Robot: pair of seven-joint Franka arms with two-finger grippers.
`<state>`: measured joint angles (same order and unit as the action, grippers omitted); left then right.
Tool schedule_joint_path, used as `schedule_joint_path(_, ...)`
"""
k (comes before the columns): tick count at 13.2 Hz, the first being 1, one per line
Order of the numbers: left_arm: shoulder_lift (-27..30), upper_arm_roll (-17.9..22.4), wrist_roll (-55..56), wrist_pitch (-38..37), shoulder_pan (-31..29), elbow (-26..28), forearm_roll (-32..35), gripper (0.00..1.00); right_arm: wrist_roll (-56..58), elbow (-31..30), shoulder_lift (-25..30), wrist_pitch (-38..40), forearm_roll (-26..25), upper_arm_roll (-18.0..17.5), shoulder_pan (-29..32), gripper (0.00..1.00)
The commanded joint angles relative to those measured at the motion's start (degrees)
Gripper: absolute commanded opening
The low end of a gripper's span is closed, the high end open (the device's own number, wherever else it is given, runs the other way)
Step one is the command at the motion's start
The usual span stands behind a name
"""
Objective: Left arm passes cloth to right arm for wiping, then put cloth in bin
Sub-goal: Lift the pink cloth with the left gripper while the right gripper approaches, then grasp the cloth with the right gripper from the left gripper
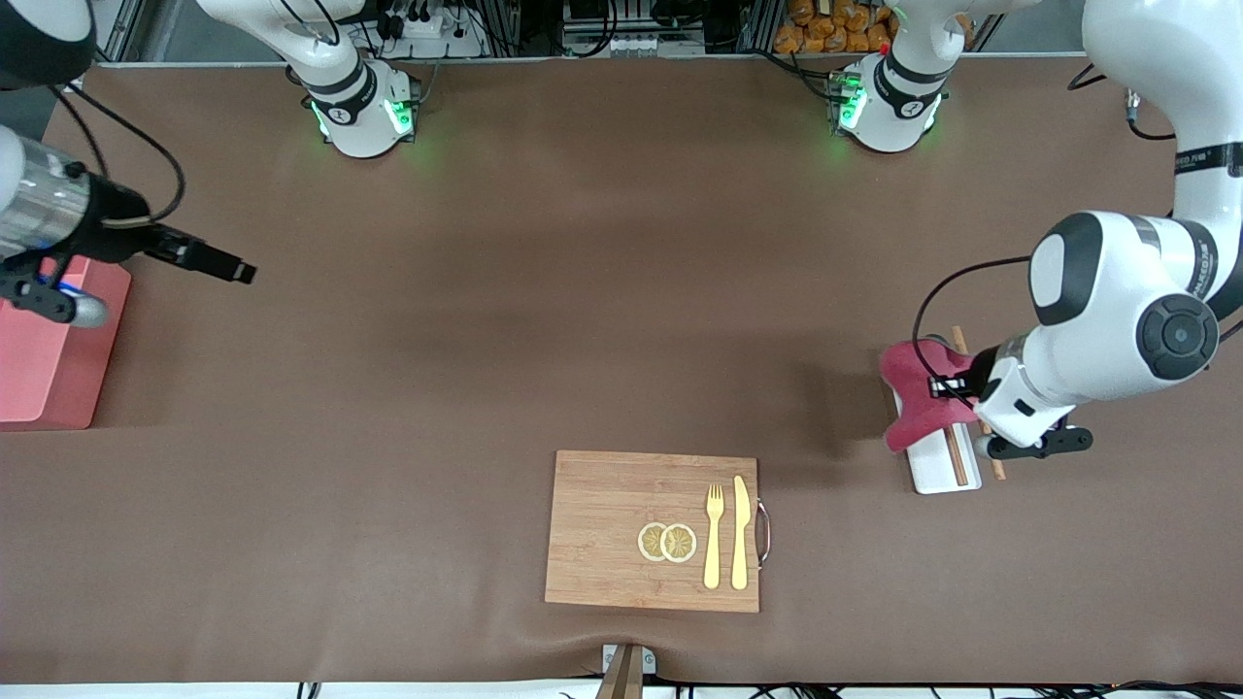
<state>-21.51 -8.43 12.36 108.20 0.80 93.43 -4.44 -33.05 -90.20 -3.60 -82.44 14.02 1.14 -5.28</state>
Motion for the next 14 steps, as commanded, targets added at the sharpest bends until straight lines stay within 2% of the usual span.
schedule_joint_path(1,2.3,-2.9,1.6,-0.9,-0.1,0.6,-4.2,0.0,-13.0,0.9,-2.4,2.0,4.5,0.3,-3.8,1.0)
schedule_joint_path(4,2.8,-7.9,9.2,-0.8,0.3,-1.1,-5.9,0.0,-26.8,1.0,-6.2,1.4,12.4,0.4,-7.5,1.0)
schedule_joint_path(6,2.2,-11.4,18.4,-0.5,1.5,-3.6,-5.9,0.0,-33.8,1.2,-9.6,0.0,15.7,0.3,-10.9,1.0)
schedule_joint_path(8,1.1,-12.4,26.6,-0.3,4.5,-5.2,-6.3,0.0,-41.5,1.1,-12.2,-6.0,19.0,0.3,-13.9,1.0)
schedule_joint_path(10,0.0,-12.3,33.1,0.7,8.2,-7.4,-9.4,0.0,-46.9,1.1,-15.5,-11.1,24.6,0.3,-16.2,1.0)
schedule_joint_path(14,-1.5,-12.3,45.4,8.8,14.3,-7.6,-11.0,0.0,-50.3,1.2,-21.5,-16.3,37.3,0.3,-17.5,1.0)
